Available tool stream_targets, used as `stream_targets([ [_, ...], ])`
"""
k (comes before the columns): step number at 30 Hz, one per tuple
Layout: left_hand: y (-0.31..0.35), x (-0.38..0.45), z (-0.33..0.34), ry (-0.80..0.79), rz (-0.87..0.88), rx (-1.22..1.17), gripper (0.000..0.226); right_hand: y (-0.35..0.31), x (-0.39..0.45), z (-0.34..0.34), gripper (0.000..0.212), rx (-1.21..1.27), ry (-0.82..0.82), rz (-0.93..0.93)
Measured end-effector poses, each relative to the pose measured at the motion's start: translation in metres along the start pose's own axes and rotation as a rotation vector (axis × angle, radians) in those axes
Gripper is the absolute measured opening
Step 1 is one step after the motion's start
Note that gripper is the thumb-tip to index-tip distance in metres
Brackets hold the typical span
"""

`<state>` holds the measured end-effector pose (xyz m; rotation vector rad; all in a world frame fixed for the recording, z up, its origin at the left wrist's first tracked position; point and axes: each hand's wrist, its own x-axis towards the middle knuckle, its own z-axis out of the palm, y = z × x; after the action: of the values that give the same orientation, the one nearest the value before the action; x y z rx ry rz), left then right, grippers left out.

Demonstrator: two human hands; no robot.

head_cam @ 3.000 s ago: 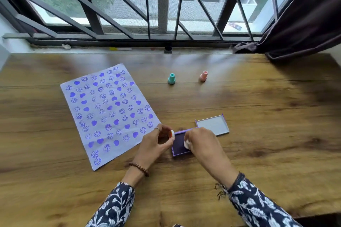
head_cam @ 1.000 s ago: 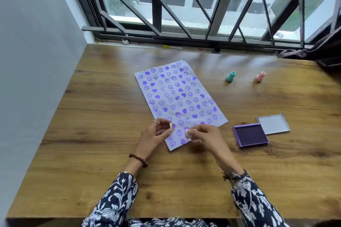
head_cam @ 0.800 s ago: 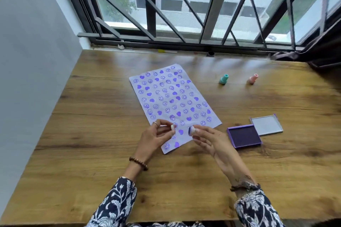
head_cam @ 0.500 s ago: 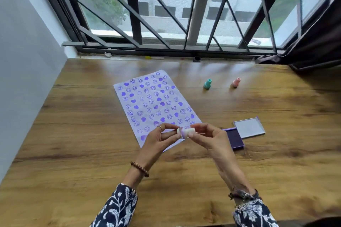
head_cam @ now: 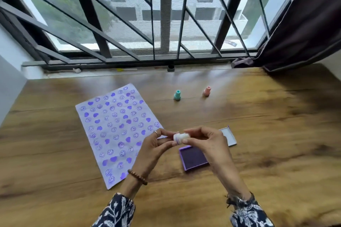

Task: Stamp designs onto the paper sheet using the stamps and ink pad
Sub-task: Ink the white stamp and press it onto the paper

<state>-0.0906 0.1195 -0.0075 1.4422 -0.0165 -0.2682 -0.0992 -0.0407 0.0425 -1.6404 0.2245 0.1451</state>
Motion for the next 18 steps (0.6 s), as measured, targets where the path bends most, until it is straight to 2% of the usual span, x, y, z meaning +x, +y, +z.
stream_targets([
  [11, -0.028, 0.071, 0.055, 0.032, -0.038, 0.015, 0.018, 0.011, 0.071, -0.059, 0.020, -0.190, 0.035, 0.012],
  [15, -0.028, 0.108, 0.069, 0.111, -0.003, 0.254, 0.019, 0.018, 0.110, -0.064, 0.018, -0.366, 0.061, -0.050],
  [18, -0.029, 0.126, 0.073, 0.279, 0.061, 0.618, 0.021, 0.024, 0.134, -0.061, 0.021, -0.523, 0.113, -0.169],
])
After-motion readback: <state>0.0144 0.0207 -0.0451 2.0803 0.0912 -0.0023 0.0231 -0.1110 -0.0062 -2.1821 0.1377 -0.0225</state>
